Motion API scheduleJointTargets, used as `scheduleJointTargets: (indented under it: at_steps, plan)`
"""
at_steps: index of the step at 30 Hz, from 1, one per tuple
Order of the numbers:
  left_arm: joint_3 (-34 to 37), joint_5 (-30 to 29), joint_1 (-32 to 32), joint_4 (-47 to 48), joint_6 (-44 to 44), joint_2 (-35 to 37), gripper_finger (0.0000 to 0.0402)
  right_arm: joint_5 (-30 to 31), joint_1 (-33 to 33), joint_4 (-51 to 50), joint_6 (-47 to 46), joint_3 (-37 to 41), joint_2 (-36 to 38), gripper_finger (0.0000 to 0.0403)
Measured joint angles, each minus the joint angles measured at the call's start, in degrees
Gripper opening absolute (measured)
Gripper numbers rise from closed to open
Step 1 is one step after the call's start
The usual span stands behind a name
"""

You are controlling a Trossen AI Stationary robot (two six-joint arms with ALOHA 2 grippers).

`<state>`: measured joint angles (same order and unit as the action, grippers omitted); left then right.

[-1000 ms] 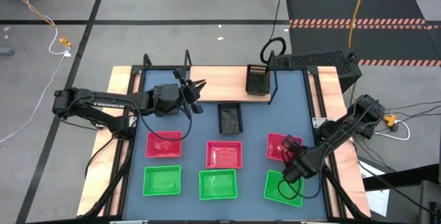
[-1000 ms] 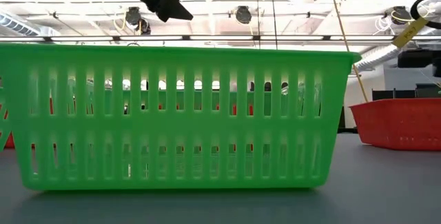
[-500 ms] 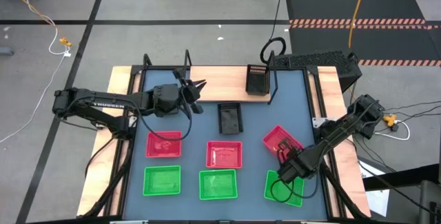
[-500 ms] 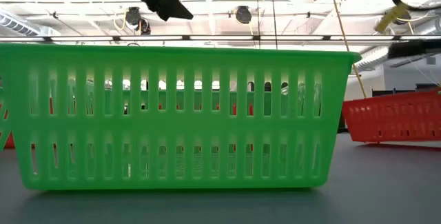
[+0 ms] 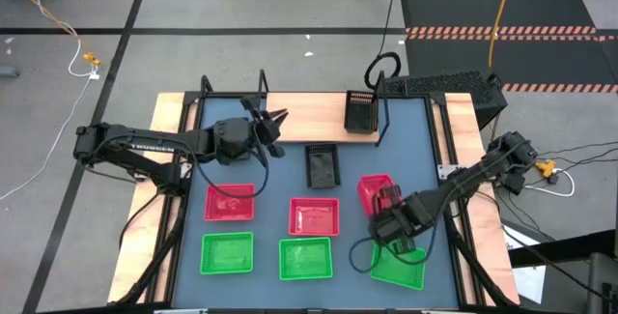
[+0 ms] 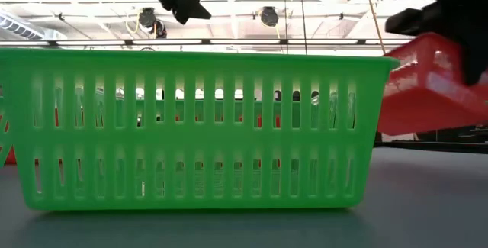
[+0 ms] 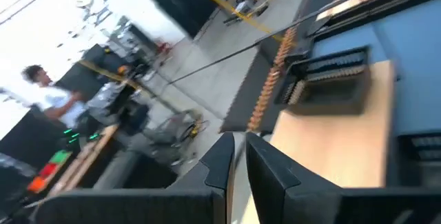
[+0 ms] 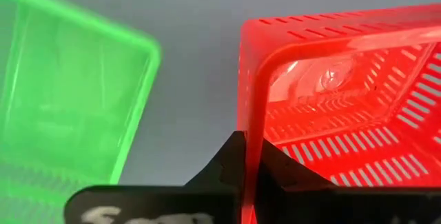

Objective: Stack baskets on shelf by color
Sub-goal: Put the right red bin on the shelf

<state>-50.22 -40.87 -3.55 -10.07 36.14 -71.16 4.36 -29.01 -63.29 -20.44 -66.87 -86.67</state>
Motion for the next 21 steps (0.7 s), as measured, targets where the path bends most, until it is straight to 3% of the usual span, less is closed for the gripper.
scheduleJointTargets:
  at_steps: [8,15,17,21]
  plan:
    - [0.0,-23.9,-0.1,-7.7,-2.8,0.1,0.0042,-7.6,4.7,9.5,0.1,-1.7,0.0,0.0003]
    - [0.1,-27.6,0.1,-7.8,-3.3,1.5,0.0042,-7.4,7.6,15.0,7.1,-6.0,0.0,0.0002]
    - [0.1,-31.2,0.1,-8.4,-3.5,2.1,0.0042,-5.8,8.1,16.3,9.2,-6.7,0.0,0.0002]
    - [0.1,-37.7,-1.2,-8.1,-4.8,3.8,0.0042,3.8,8.8,22.2,17.9,-6.8,-0.1,0.0001]
